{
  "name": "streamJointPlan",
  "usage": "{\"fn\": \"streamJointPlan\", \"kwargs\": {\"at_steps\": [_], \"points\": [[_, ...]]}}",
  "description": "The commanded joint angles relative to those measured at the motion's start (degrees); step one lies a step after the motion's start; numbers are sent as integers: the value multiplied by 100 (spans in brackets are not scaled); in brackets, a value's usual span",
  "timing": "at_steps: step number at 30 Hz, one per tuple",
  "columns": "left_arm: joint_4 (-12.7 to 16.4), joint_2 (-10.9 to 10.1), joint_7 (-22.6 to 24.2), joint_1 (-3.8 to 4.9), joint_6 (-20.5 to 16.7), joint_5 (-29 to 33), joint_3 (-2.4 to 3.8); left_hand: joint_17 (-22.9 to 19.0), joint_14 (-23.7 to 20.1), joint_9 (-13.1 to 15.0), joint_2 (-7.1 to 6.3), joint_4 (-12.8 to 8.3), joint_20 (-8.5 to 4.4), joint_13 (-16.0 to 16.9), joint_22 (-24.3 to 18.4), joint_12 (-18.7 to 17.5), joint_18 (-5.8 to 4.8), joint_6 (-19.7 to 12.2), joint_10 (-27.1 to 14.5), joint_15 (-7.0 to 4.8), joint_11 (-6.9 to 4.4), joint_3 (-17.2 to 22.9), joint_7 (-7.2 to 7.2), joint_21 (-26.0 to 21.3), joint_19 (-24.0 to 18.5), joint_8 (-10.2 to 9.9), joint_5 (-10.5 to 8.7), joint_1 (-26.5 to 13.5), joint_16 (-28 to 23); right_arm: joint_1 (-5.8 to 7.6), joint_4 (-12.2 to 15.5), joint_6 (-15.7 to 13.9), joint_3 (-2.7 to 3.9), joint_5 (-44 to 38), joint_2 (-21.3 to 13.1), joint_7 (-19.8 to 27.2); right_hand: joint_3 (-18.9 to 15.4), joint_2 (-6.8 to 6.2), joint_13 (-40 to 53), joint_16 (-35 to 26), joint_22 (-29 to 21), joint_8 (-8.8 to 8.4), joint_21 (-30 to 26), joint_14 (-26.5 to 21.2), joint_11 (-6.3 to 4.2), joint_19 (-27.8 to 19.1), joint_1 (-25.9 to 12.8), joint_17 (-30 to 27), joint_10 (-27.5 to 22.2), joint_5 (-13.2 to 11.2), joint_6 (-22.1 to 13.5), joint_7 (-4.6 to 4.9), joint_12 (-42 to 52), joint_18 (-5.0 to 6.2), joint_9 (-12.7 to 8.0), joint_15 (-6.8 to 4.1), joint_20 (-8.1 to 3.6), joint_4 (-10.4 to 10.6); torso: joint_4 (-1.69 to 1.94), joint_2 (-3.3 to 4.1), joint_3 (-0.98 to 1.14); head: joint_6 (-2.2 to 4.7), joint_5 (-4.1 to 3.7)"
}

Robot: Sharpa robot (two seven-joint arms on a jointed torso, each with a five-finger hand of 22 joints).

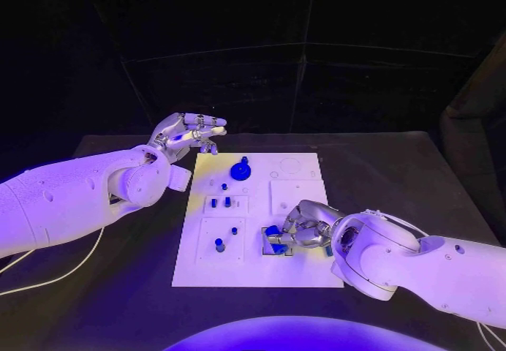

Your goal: Assemble the parts on the task board

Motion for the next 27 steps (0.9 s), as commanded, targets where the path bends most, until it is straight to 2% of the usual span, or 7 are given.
{"fn": "streamJointPlan", "kwargs": {"at_steps": [1, 7, 11, 15, 18, 22, 27], "points": [[17, 7, 12, 9, 56, 15, 4, -5, -38, -6, 36, 1, 17, 7, -5, 33, 38, -24, -36, -17, -14, -30, 26, -19, -23, 25, 3, -15, -29, 8, -50, 19, 3, 49, 70, -216, -40, 2, -6, 20, 6, 28, 33, 368, -21, 29, -67, 268, 36, -39, 55, 8, -29, -53, 11, -41, -24, -1, -1, 3, 0, -8, 6], [16, 8, 8, 9, 49, 15, 4, -19, -44, -6, 37, -3, 17, 7, -7, 35, 38, -26, -39, -18, -14, -30, 25, -21, -22, 25, 3, -11, -36, 8, -120, -48, 3, 37, 153, -266, -135, 54, -2, 15, 3, 20, 30, 365, -33, 29, -227, 264, 40, -254, 79, -5, -65, -53, 49, -54, -37, 1, -2, 2, 3, -13, 16], [15, 9, 4, 9, 53, 15, 4, -18, -44, -6, 37, -4, 17, 6, -7, 36, 38, -27, -40, -18, -14, -29, 25, -22, -23, 26, 3, -9, -35, 8, -154, -25, 3, -37, 190, -287, -345, 57, -29, -13, 5, -11, 26, 353, -31, 28, -601, 219, 22, -1076, 63, -6, -151, -54, 92, -56, -44, -19, -10, 0, 4, -21, 19], [13, 9, 2, 9, 57, 15, 4, -18, -44, -6, 37, -4, 17, 6, -7, 36, 38, -27, -40, -18, -14, -29, 25, -22, -23, 26, 3, -9, -35, 8, -179, 63, 3, -94, 219, -299, -321, -215, -95, -76, -38, -70, -3, 330, 3, 4, -1018, 120, -36, -1670, -10, 20, -302, -44, 130, -28, -31, 26, -14, 1, 5, -25, 24], [13, 10, 1, 9, 61, 15, 4, -18, -44, -6, 37, -4, 17, 6, -7, 36, 38, -27, -40, -18, -14, -29, 25, -22, -23, 26, 3, -9, -35, 8, -191, 128, 3, -133, 232, -310, 112, -671, -166, -129, -73, -121, -29, 314, 29, -17, -1363, 47, -96, -1797, -80, 55, -451, -41, 155, -19, 1, 6, -13, 1, 5, -26, 25], [14, 5, -4, 9, 63, 15, 4, -18, -44, -6, 37, -4, 17, 6, -7, 36, 38, -27, -40, -18, -14, -29, 25, -22, -23, 26, 3, -9, -35, 8, -183, 165, 3, -226, 220, -284, 311, -763, -178, -144, -85, -134, -38, 313, 28, -24, -1373, 32, -108, -1754, -93, 63, -499, -36, 174, -4, 2, 28, -10, 1, 6, -34, 24], [15, -3, -8, 9, 65, 15, 4, -24, -48, -7, 36, -6, 17, 6, -9, 37, 38, -30, -44, -17, -13, -32, 26, -25, -24, 26, 2, -9, -39, 8, -140, 207, 3, -291, 162, -138, 539, -641, -138, -144, -66, -142, -36, 322, 29, -19, -564, 55, -95, -1497, -94, 64, -509, -39, 217, -3, 7, -172, -14, -1, 8, -40, 34]]}}
